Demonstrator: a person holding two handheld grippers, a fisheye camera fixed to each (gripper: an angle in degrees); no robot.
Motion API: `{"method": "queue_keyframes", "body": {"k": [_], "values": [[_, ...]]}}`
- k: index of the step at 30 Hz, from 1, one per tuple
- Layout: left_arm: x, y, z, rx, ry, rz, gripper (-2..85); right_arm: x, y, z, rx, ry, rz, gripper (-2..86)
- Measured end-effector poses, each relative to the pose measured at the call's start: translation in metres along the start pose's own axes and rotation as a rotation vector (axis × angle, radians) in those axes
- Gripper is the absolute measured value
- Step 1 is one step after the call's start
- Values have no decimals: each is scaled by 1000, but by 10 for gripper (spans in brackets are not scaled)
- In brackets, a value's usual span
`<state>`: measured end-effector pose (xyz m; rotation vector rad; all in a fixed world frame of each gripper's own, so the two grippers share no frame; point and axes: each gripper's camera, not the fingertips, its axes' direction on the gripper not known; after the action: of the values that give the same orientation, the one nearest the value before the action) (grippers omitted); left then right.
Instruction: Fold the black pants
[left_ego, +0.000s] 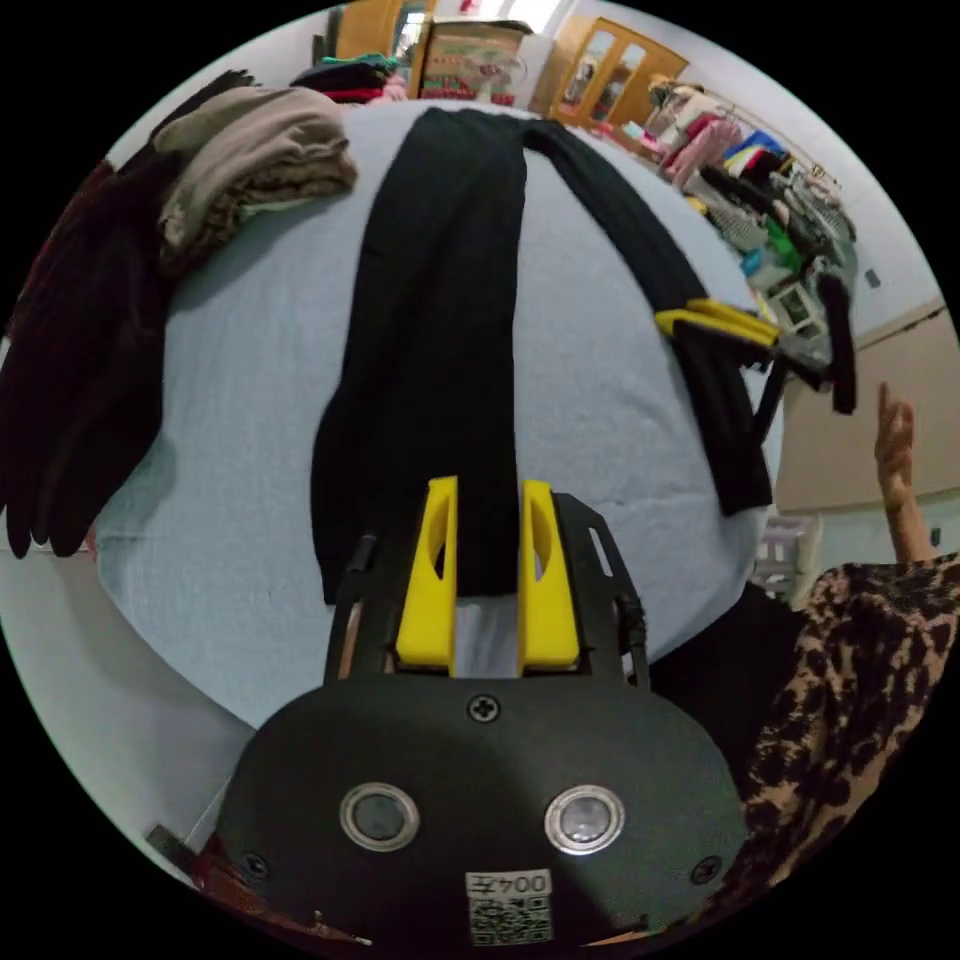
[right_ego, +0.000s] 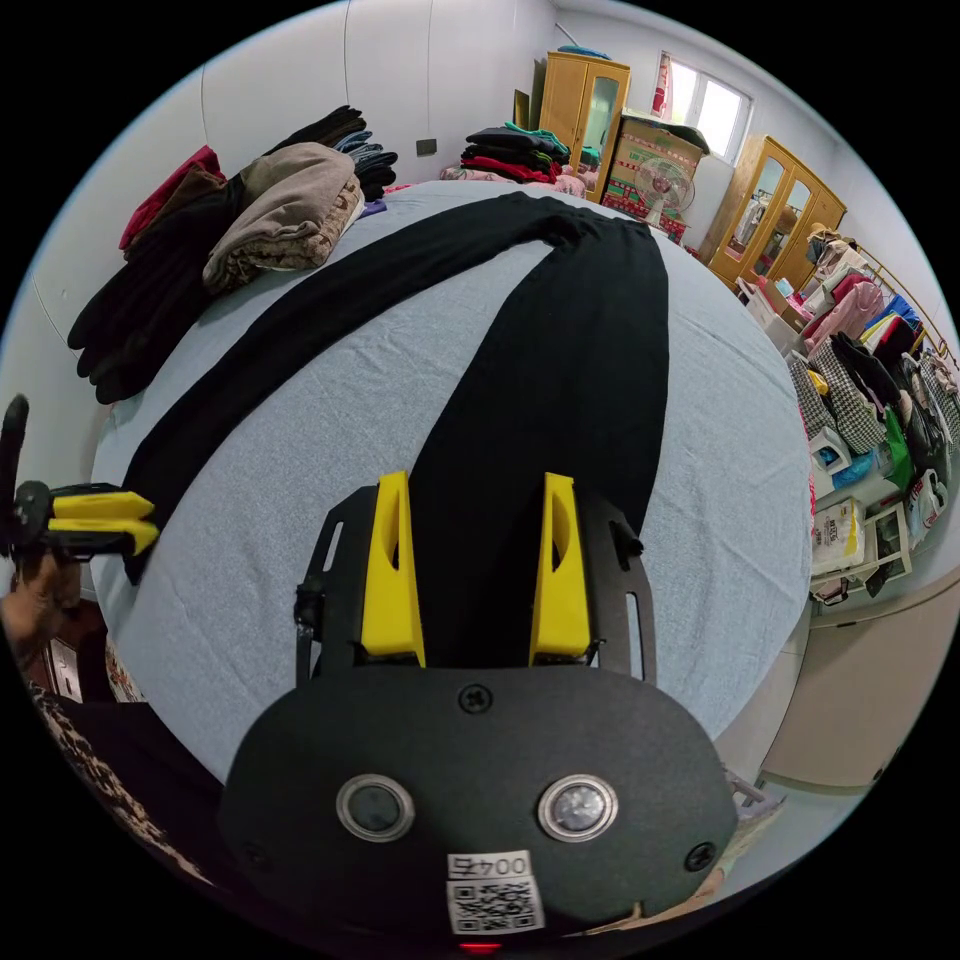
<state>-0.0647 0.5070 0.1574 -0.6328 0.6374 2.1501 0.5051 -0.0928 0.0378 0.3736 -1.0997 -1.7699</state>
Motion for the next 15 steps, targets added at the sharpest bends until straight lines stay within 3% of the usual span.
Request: {"method": "queue_keyframes", "body": {"k": [2,11,15], "values": [[10,2,0,21,-104,41,34,3,-2,1,0,0,0,181],[28,8,-6,1,56,11,18,17,-11,7,-1,-2,1,181],[29,10,-12,16,15,15,18,25,-15,10,-1,-2,1,181]]}}
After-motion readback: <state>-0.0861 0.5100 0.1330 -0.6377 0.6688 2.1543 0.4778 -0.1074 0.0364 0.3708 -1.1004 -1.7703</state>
